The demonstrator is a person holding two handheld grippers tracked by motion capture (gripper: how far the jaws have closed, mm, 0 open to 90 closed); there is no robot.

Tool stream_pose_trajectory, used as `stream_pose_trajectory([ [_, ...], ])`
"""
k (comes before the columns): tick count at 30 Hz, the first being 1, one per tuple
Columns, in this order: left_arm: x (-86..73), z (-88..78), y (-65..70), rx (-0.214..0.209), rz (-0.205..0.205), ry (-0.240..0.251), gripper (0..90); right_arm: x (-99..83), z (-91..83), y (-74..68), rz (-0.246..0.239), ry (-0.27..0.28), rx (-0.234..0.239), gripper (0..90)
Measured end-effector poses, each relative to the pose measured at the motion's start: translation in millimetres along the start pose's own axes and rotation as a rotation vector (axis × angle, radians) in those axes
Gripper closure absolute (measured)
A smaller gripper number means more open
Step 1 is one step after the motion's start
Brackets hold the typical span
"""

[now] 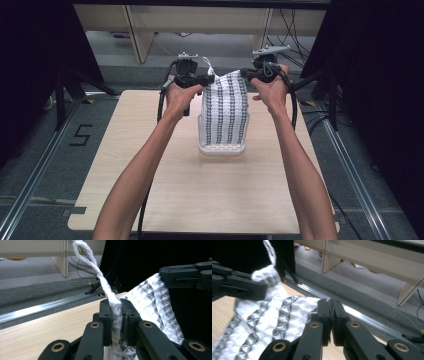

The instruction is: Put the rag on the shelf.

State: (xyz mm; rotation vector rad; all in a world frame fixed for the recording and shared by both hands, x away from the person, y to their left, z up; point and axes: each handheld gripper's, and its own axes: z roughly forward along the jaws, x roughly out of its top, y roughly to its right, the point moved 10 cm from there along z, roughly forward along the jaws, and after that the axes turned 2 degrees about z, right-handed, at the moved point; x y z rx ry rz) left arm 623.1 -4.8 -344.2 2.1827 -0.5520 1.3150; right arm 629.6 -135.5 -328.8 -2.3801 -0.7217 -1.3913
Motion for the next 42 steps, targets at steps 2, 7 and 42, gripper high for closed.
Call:
stream_pose_trajectory([
  [2, -1.8, 3.1, -2.5, 0.006, 0.001, -0.007, 80.0, -2.2, 6.5, 2.6, 0.001, 0.004, 0.0, 87.9],
  [7, -12.5, 12.3, -10.2, 0.011, -0.018, -0.037, 79.4, -11.0, 19.8, 4.2, 0.015, -0.017, 0.0, 87.7],
  [42, -58.1, 25.6, -24.7, 0.063, -0.087, -0.257, 34.9, -56.7, 46.9, 7.5, 0.06, -0.157, -0.022, 73.3],
])
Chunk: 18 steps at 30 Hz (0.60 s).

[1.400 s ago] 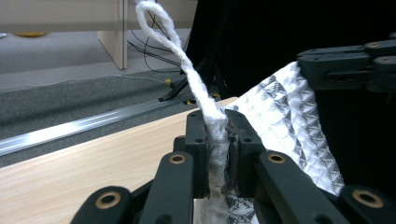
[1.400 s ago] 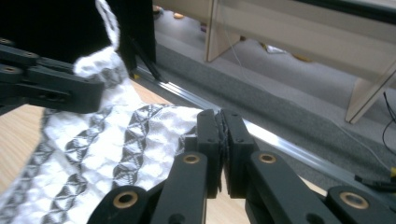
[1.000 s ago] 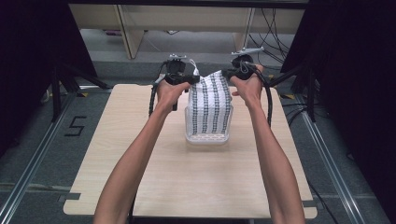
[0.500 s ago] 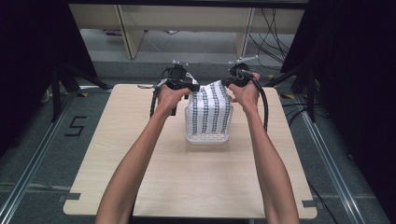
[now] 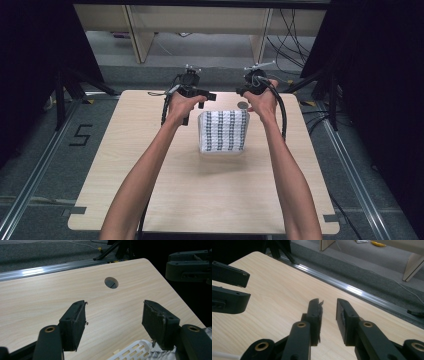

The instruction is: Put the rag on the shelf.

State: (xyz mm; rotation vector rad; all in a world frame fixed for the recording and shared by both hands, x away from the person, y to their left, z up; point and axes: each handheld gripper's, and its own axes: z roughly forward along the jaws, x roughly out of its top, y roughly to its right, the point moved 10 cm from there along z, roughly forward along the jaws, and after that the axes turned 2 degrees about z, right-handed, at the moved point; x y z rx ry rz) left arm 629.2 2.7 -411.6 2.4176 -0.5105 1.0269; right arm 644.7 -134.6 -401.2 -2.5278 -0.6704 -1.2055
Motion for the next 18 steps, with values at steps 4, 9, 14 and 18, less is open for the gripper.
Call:
stream_pose_trajectory([
  [4, 1.7, -6.6, 0.5, -0.006, 0.003, 0.016, 34.9, 0.1, -3.0, -1.2, 0.001, 0.007, 0.009, 71.8],
  [9, 0.2, -14.7, -2.0, -0.004, 0.004, 0.024, 34.9, 2.3, -8.4, -1.6, -0.015, 0.027, 0.02, 68.7],
  [14, -1.3, -23.6, -4.6, -0.009, 0.005, 0.029, 34.9, 4.2, -14.2, -4.7, -0.011, 0.047, 0.034, 64.2],
  [18, -2.7, -30.2, -6.6, -0.008, 0.012, 0.035, 34.8, 4.2, -20.9, -8.8, -0.005, 0.04, 0.045, 60.2],
])
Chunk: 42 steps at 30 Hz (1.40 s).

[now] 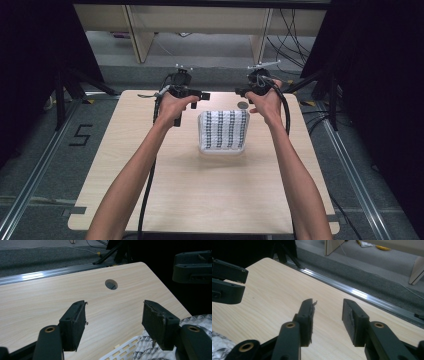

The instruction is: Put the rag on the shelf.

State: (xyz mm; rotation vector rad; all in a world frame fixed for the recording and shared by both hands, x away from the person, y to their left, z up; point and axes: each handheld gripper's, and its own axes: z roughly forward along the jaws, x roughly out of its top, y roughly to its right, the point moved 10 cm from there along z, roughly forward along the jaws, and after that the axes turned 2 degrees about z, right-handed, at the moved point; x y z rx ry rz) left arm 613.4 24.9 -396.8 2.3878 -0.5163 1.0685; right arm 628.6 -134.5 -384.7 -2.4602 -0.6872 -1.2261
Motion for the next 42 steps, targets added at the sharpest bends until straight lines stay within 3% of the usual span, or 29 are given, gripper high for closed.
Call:
stream_pose_trajectory([
  [2, -0.4, -3.9, 0.2, -0.003, -0.001, 0.0, 34.8, 0.3, -2.6, -2.0, 0.003, 0.003, 0.004, 57.8],
  [3, 0.1, -6.2, 0.4, -0.006, -0.003, 0.005, 34.7, 1.7, -3.3, -0.6, -0.034, 0.014, 0.01, 57.4],
  [4, 1.0, -8.2, 0.8, -0.007, -0.006, 0.015, 34.7, 0.2, -6.3, -3.4, 0.004, 0.001, 0.006, 56.8],
  [5, 1.1, -10.4, 1.3, -0.011, -0.004, 0.017, 34.7, 0.9, -6.8, -4.5, 0.006, 0.012, 0.013, 56.0],
  [8, 0.2, -16.8, 2.9, -0.007, 0.015, 0.022, 34.6, 0.7, -11.4, -6.8, 0.005, 0.011, 0.01, 55.0],
  [10, -0.8, -20.8, 4.1, -0.007, 0.023, 0.023, 34.4, 0.7, -14.5, -6.7, -0.028, 0.013, 0.016, 54.5],
  [13, -1.9, -25.4, 5.6, -0.007, 0.029, 0.028, 34.4, 0.0, -18.7, -11.2, -0.003, 0.012, 0.026, 53.2],
  [23, -8.5, -36.8, 9.9, -0.008, 0.051, 0.033, 33.4, 3.8, -33.1, -21.3, -0.043, 0.041, 0.052, 51.1],
  [30, -14.0, -44.8, 13.0, -0.002, 0.07, 0.042, 33.2, 1.2, -37.9, -29.5, -0.031, 0.046, 0.064, 48.3],
  [31, -17.2, -47.8, 15.1, -0.004, 0.088, 0.038, 33.1, -0.4, -39.0, -32.3, -0.025, 0.045, 0.078, 47.4],
  [39, -22.9, -59.6, 20.4, -0.024, 0.094, 0.053, 32.6, -7.0, -46.4, -36.7, -0.039, 0.061, 0.094, 45.2],
  [42, -24.9, -62.8, 23.2, -0.032, 0.103, 0.057, 32.6, -11.1, -51.4, -41.1, -0.028, 0.044, 0.11, 44.7],
])
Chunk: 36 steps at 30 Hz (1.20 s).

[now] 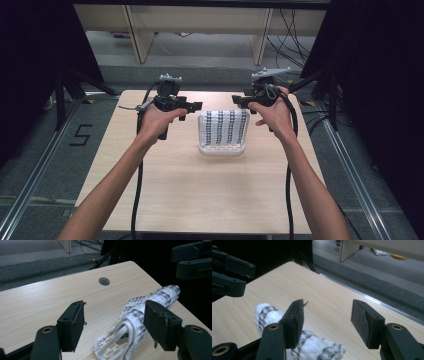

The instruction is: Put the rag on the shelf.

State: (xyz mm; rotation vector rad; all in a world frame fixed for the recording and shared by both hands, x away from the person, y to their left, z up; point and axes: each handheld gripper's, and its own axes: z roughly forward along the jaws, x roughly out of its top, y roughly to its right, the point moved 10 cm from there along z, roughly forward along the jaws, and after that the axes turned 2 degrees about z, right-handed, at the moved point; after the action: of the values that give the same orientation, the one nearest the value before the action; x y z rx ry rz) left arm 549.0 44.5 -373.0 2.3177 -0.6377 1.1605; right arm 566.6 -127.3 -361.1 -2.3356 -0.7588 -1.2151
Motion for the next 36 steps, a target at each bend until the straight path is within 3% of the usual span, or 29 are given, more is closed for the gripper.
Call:
stream_pose_trajectory([
  [5, -3.9, -3.2, 5.5, -0.012, 0.008, 0.001, 32.6, -3.5, -4.6, -6.9, -0.012, -0.001, 0.008, 44.1],
  [6, -4.9, -3.8, 6.4, -0.015, 0.01, -0.001, 32.6, -2.9, -4.6, -7.1, -0.037, 0.011, 0.002, 44.0],
  [12, -7.8, -6.4, 12.5, -0.032, 0.016, 0.0, 32.5, -1.7, -8.4, -15.6, -0.068, 0.032, 0.015, 43.8],
  [13, -8.0, -6.7, 13.5, -0.031, 0.019, 0.002, 32.5, -4.0, -10.2, -18.6, -0.049, 0.013, 0.023, 43.8],
  [16, -9.4, -8.7, 16.3, -0.034, 0.027, 0.005, 32.5, -6.5, -10.6, -22.3, -0.055, 0.016, 0.029, 43.6],
  [17, -10.1, -9.4, 17.0, -0.034, 0.028, 0.005, 32.5, -6.6, -11.1, -20.0, -0.088, 0.021, 0.02, 43.6],
  [20, -10.9, -10.7, 19.0, -0.035, 0.018, 0.02, 32.4, -10.8, -11.7, -25.0, -0.054, 0.013, 0.033, 43.3],
  [24, -14.6, -13.2, 21.2, -0.045, 0.016, 0.016, 30.8, -11.9, -13.2, -26.5, -0.07, 0.025, 0.036, 41.9],
  [27, -18.8, -15.8, 22.2, -0.051, 0.027, 0.005, 29.6, -15.5, -14.3, -30.3, -0.052, 0.021, 0.047, 39.5],
  [28, -20.4, -16.6, 22.6, -0.052, 0.025, -0.002, 29.2, -16.1, -14.6, -29.4, -0.073, 0.024, 0.052, 38.5],
  [29, -20.4, -16.5, 23.6, -0.055, 0.013, 0.009, 28.4, -17.9, -15.7, -30.6, -0.048, 0.02, 0.047, 36.6],
  [30, -22.3, -17.9, 22.5, -0.053, 0.022, 0.0, 28.1, -17.1, -15.0, -29.0, -0.067, 0.035, 0.048, 34.6],
  [31, -23.3, -18.3, 22.5, -0.053, 0.02, 0.001, 27.8, -18.6, -16.0, -30.1, -0.045, 0.03, 0.048, 33.1],
  [33, -24.1, -18.4, 23.3, -0.053, 0.011, 0.004, 26.7, -19.1, -16.7, -28.8, -0.052, 0.031, 0.043, 31.3],
  [35, -30.2, -21.3, 24.2, -0.06, 0.021, -0.005, 26.0, -23.7, -18.8, -31.1, -0.01, 0.013, 0.031, 26.4],
  [36, -31.7, -21.7, 26.1, -0.064, 0.009, 0.002, 25.7, -24.1, -18.2, -31.2, -0.022, 0.021, 0.035, 26.4],
])
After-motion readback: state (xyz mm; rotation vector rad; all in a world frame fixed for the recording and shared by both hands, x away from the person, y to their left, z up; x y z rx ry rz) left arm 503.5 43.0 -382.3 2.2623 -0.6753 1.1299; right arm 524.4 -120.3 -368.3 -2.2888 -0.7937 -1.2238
